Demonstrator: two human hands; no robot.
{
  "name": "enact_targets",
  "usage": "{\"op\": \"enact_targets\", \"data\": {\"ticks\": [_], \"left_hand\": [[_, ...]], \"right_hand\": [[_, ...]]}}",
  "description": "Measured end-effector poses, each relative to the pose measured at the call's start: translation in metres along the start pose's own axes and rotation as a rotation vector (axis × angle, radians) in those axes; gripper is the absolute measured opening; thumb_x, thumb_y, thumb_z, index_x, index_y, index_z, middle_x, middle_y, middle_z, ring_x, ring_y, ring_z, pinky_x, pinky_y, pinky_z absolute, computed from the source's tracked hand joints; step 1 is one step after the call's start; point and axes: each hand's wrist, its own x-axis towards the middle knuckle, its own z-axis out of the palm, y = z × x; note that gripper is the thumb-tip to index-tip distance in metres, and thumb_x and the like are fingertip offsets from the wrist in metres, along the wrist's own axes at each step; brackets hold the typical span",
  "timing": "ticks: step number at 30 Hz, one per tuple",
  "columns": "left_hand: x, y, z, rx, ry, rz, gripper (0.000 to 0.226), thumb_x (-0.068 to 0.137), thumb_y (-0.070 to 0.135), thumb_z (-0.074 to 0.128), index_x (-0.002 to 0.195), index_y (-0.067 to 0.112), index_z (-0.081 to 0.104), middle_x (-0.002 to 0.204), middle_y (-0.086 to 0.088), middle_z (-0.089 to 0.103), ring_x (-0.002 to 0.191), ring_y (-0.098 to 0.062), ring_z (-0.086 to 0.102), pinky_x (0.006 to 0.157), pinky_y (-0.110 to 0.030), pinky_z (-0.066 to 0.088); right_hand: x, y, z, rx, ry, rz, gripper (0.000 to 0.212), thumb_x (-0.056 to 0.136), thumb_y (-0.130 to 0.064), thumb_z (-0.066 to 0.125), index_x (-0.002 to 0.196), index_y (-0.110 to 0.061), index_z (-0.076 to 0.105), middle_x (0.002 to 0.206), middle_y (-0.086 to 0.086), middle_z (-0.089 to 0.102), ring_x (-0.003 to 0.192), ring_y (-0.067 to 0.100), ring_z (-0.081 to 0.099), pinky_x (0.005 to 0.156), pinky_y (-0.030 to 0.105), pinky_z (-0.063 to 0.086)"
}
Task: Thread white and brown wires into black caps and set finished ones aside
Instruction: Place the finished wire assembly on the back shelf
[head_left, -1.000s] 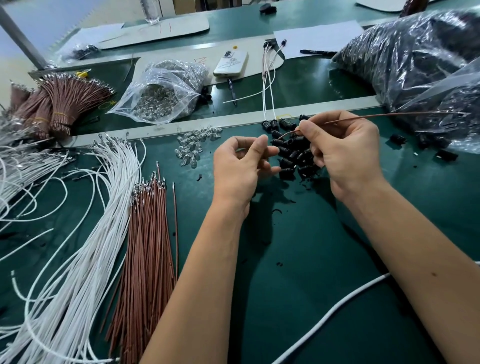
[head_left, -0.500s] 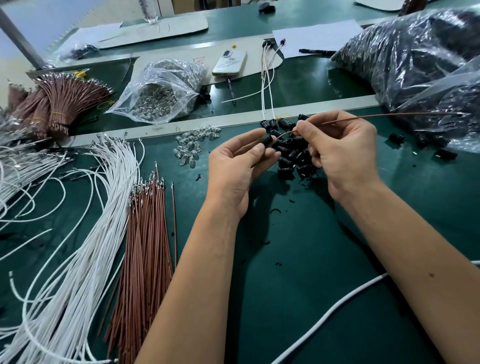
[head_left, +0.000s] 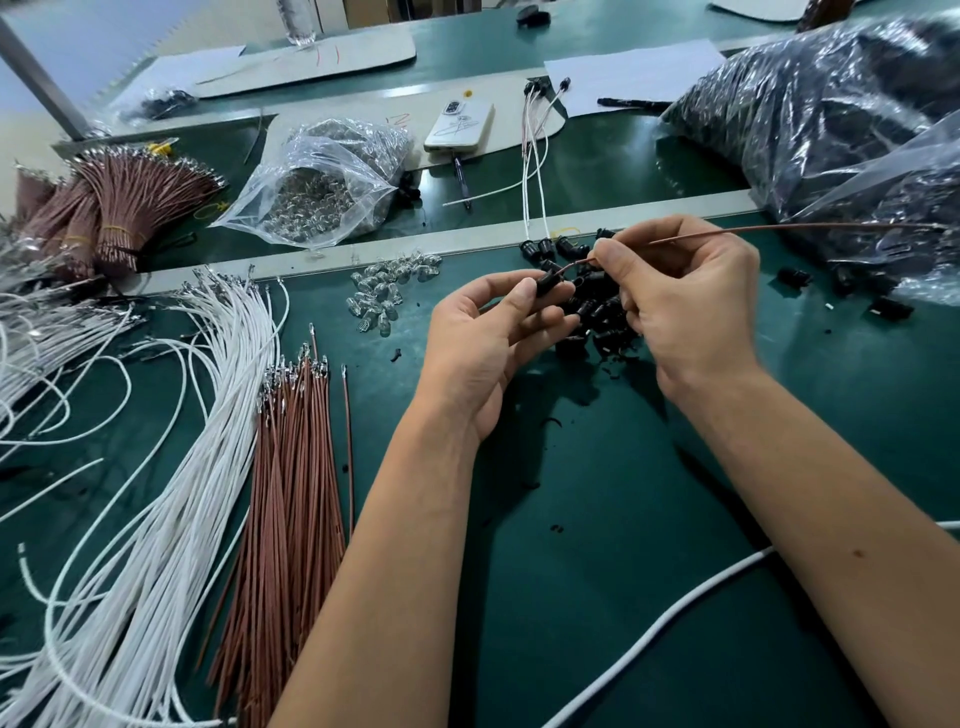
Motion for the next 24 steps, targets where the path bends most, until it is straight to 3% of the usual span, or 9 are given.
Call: {"op": "enact_targets", "data": {"ticks": [13,24], "left_hand": [[-0.0012,0.0009,-0.0005,-0.003,-0.026,0.0,0.009,0.099,0.002,0.058,0.105,-0.003,0.061,0.095,-0.022,0.075,0.067,-0.017,0.067,0.071,-0.03,0.06],[0.0002,0.0,-0.0026,0.013,-0.036,0.06,0.008,0.098,0.003,0.06,0.098,0.003,0.069,0.097,-0.02,0.075,0.065,-0.014,0.065,0.075,-0.032,0.061]], "right_hand": [[0.0001,0.003,0.0006,-0.061,-0.003,-0.085,0.014,0.081,-0.017,0.088,0.079,-0.015,0.073,0.067,-0.001,0.072,0.053,0.006,0.061,0.055,0.022,0.047],[-0.0027,0.0063,0.0044,-0.018,-0.039,0.014,0.016,0.08,-0.018,0.087,0.075,-0.019,0.072,0.06,-0.007,0.068,0.048,0.002,0.056,0.048,0.015,0.041]]}}
